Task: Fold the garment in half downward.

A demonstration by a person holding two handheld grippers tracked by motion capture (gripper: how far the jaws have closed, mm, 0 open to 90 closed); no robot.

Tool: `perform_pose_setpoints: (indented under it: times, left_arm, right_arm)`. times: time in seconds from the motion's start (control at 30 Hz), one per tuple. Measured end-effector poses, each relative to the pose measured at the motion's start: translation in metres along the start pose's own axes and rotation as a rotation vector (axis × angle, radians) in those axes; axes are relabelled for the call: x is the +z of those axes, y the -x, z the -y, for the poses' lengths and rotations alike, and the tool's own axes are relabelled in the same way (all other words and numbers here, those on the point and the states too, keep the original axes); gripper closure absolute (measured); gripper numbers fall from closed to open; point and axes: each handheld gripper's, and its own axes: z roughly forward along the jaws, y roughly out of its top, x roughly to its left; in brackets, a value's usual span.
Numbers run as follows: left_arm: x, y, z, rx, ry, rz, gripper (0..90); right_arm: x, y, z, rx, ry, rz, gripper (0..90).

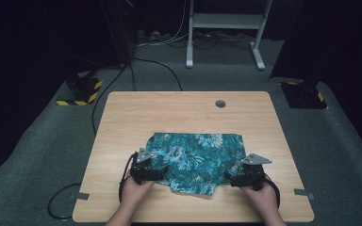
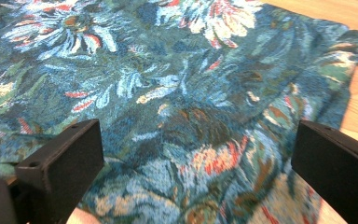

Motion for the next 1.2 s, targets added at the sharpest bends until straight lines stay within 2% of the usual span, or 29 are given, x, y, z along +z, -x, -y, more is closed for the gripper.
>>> perform_pose_setpoints:
  times: [0.17, 0.43, 0.53, 0.67, 0.83, 0.97, 1.1, 1.2]
  left_arm:
    - [-0.016, -0.01, 0.008, -0.017, 0.009, -0.011, 5.6]
    - [-0.039, -0.025, 0.03, -0.003, -0.006, -0.055, 3.3]
    - [-0.045, -0.029, 0.038, 0.007, -0.027, -0.059, 2.6]
    - [-0.053, -0.033, 0.049, 0.033, -0.061, -0.092, 2.5]
    - [-0.057, -0.033, 0.054, 0.046, -0.059, -0.109, 2.1]
    - [-0.056, -0.029, 0.054, 0.072, -0.065, -0.144, 2.0]
    - [-0.058, -0.028, 0.055, 0.062, -0.056, -0.148, 2.0]
    - [-0.057, -0.029, 0.055, 0.06, -0.067, -0.144, 2.0]
  right_arm:
    - [-0.008, 0.003, 0.007, 0.01, 0.007, 0.011, 0.0]
    - [-0.021, 0.013, 0.025, 0.027, -0.003, 0.039, 0.0]
    - [-0.025, 0.016, 0.032, 0.033, -0.015, 0.053, 0.0]
    - [-0.032, 0.017, 0.038, 0.025, -0.028, 0.079, 0.0]
    - [-0.036, 0.014, 0.043, 0.0, -0.067, 0.096, 0.0]
    - [-0.037, 0.013, 0.045, -0.009, -0.072, 0.101, 0.0]
    - [-0.038, 0.014, 0.045, 0.002, -0.07, 0.104, 0.0]
    - [-0.037, 0.014, 0.044, 0.008, -0.069, 0.108, 0.3]
